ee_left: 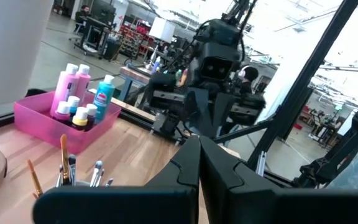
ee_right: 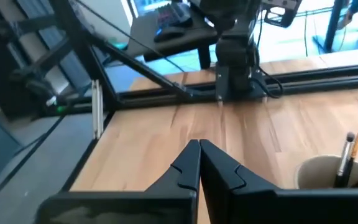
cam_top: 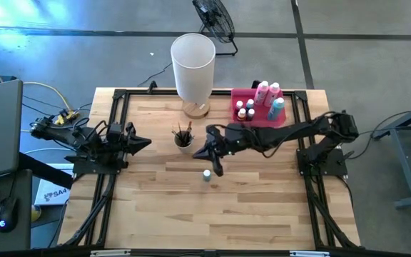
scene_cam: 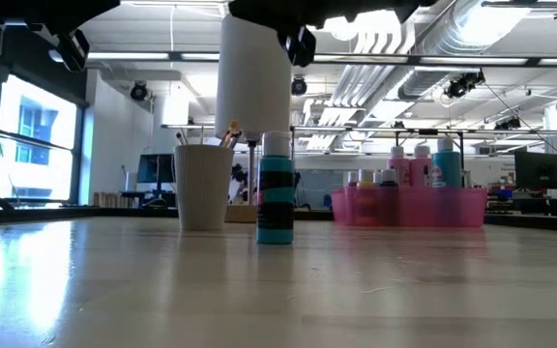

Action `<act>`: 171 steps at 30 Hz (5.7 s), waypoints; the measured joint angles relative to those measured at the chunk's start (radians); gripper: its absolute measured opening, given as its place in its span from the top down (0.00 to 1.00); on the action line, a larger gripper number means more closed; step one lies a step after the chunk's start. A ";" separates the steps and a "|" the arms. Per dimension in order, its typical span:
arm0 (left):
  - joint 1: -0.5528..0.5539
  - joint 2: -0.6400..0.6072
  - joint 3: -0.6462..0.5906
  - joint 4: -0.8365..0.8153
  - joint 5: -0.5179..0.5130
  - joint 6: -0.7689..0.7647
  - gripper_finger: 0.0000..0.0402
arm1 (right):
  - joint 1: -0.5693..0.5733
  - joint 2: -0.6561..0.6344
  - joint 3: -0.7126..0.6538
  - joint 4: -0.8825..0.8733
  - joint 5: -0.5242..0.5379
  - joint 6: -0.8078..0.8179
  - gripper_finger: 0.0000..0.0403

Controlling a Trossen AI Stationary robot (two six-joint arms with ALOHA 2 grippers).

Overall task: Pick & Place Paint Supplies
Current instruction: Put the small blue paint bottle into the pink bin

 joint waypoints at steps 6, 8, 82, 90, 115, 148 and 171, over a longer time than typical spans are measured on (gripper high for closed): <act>0.000 0.000 0.000 0.000 0.011 0.019 1.00 | 0.047 0.000 0.000 0.016 0.116 0.095 0.99; 0.000 0.000 0.000 0.000 0.016 0.019 1.00 | 0.057 0.000 0.000 -0.008 0.142 0.105 0.99; 0.000 0.000 0.000 -0.053 -0.031 0.018 1.00 | 0.105 0.166 0.000 -0.339 0.140 0.051 0.34; 0.000 0.000 0.000 -0.053 -0.032 0.018 1.00 | 0.105 0.166 0.000 -0.338 0.143 0.045 0.34; 0.000 0.000 0.000 -0.053 -0.034 0.018 1.00 | 0.105 0.165 0.000 -0.360 0.165 0.044 0.50; 0.000 0.000 0.000 -0.053 -0.034 0.019 1.00 | 0.105 0.164 0.000 -0.359 0.170 0.021 0.70; 0.000 0.000 0.000 -0.054 -0.033 0.019 1.00 | 0.105 0.164 0.000 -0.360 0.163 0.027 0.64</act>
